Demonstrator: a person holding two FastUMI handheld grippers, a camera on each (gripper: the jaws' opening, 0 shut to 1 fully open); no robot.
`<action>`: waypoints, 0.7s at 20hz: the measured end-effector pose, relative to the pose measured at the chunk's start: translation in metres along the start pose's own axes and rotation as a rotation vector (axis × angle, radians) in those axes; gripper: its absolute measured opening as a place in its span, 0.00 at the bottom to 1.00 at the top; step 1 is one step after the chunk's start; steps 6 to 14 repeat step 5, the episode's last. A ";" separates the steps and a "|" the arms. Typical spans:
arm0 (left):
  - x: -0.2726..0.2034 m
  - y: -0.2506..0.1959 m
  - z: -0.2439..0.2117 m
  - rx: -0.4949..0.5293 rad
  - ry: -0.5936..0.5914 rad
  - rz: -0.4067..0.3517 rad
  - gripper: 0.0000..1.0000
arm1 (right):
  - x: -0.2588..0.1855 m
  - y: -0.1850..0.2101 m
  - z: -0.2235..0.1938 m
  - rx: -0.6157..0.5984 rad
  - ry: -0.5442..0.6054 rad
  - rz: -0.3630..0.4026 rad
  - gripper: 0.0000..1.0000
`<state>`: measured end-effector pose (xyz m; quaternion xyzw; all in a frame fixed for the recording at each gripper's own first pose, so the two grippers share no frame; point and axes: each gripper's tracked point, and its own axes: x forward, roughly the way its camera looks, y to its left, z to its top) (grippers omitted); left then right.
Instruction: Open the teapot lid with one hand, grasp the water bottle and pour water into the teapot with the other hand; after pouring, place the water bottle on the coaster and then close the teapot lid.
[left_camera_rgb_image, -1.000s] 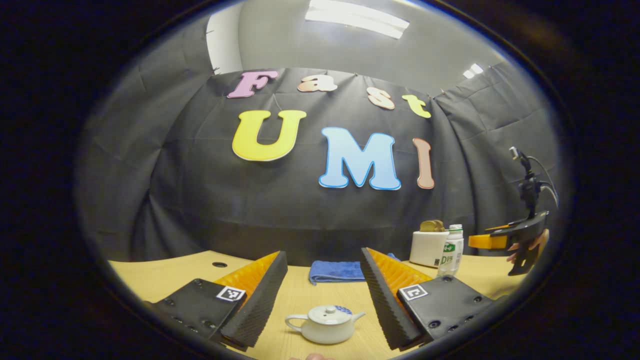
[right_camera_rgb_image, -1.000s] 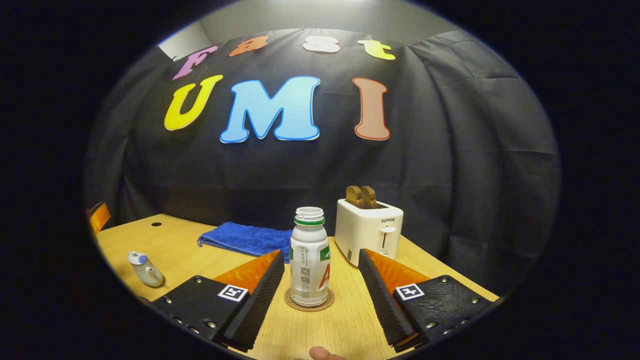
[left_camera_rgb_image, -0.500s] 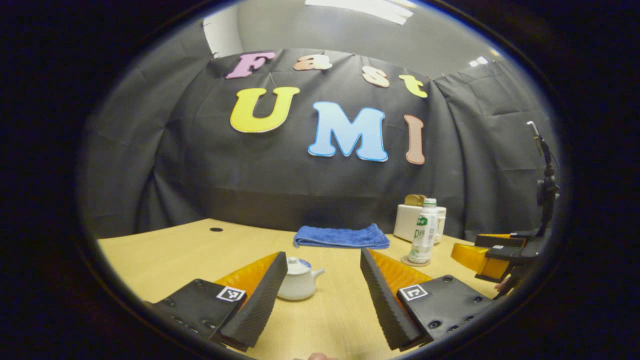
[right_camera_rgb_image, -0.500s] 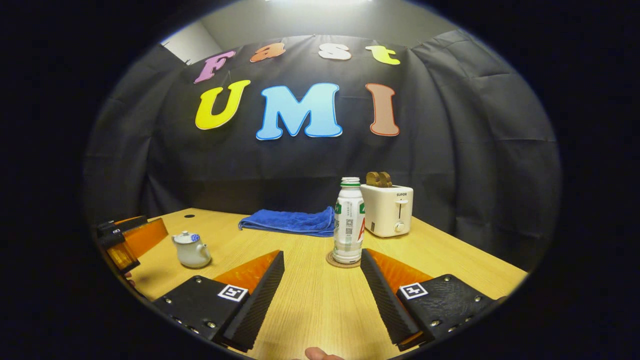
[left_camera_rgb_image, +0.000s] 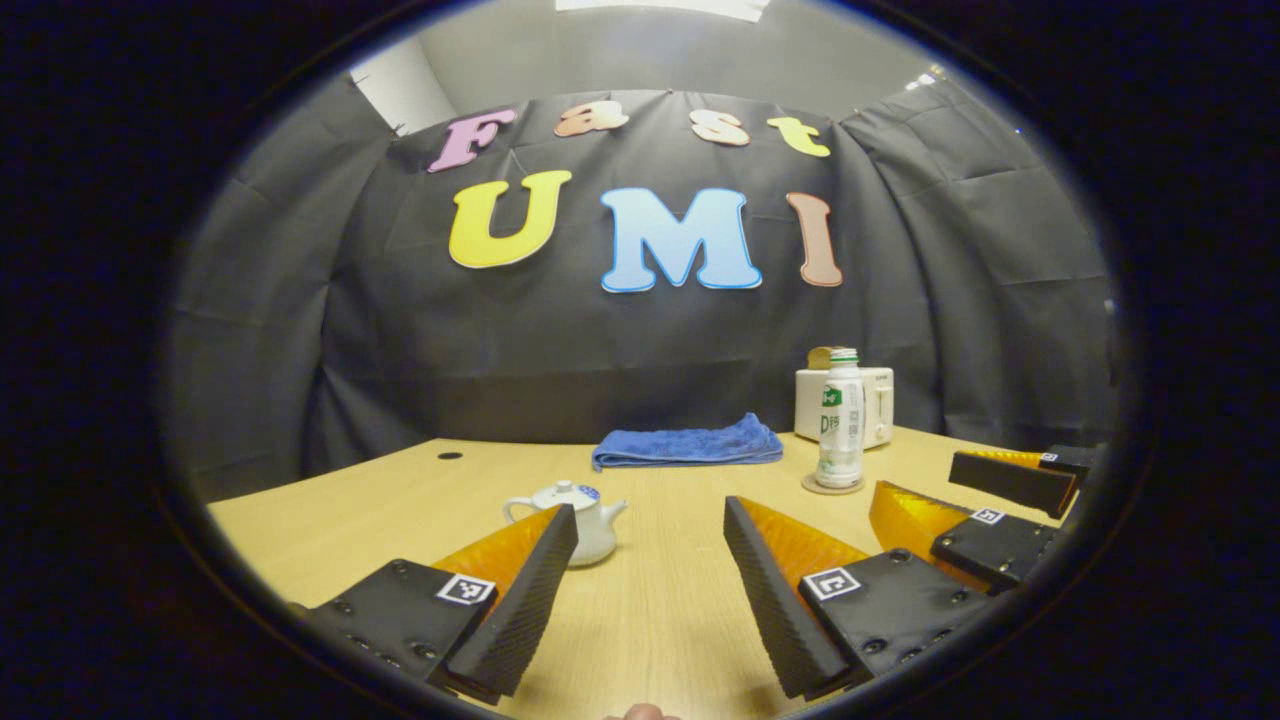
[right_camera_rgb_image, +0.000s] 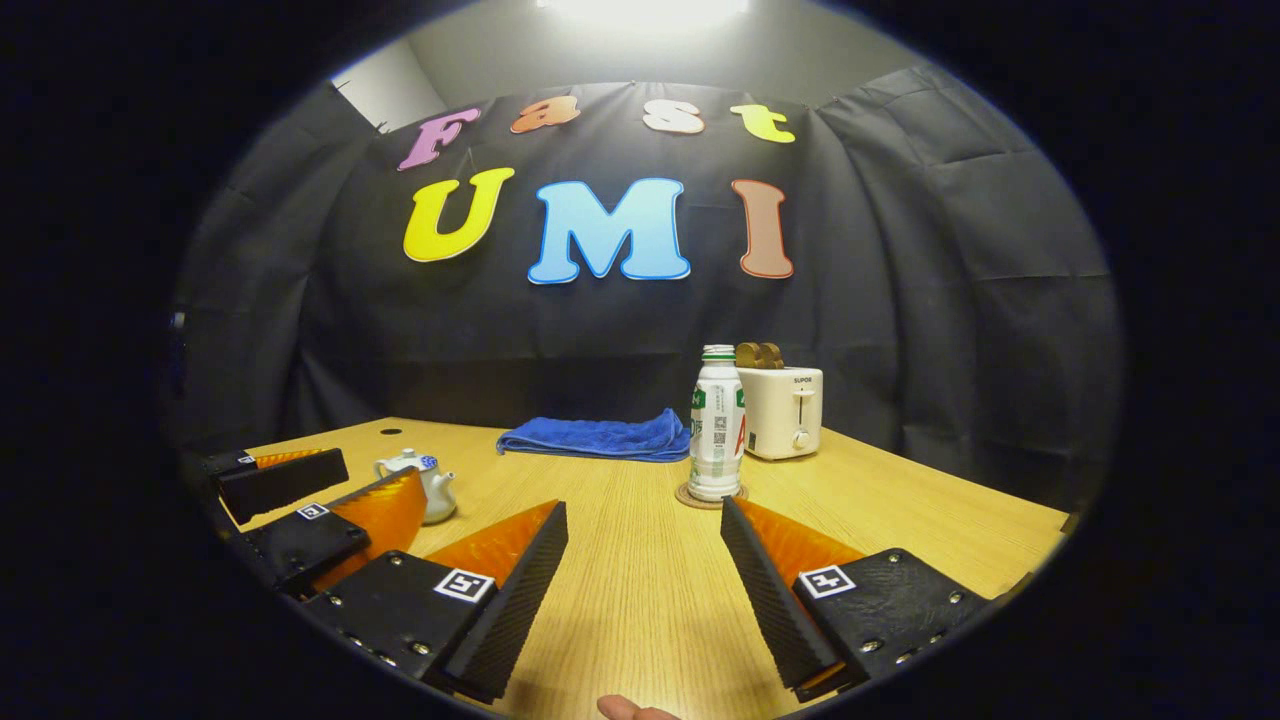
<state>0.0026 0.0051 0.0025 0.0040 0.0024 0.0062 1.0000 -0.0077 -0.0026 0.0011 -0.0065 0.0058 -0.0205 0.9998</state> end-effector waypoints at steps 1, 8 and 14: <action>0.000 0.001 -0.002 -0.002 0.002 0.001 1.00 | 0.001 0.000 0.002 0.002 0.001 0.005 0.95; 0.000 -0.010 -0.001 -0.005 0.003 -0.049 1.00 | 0.002 -0.005 0.002 0.004 0.001 -0.020 0.95; 0.000 -0.010 -0.001 -0.005 0.003 -0.049 1.00 | 0.002 -0.005 0.002 0.004 0.001 -0.020 0.95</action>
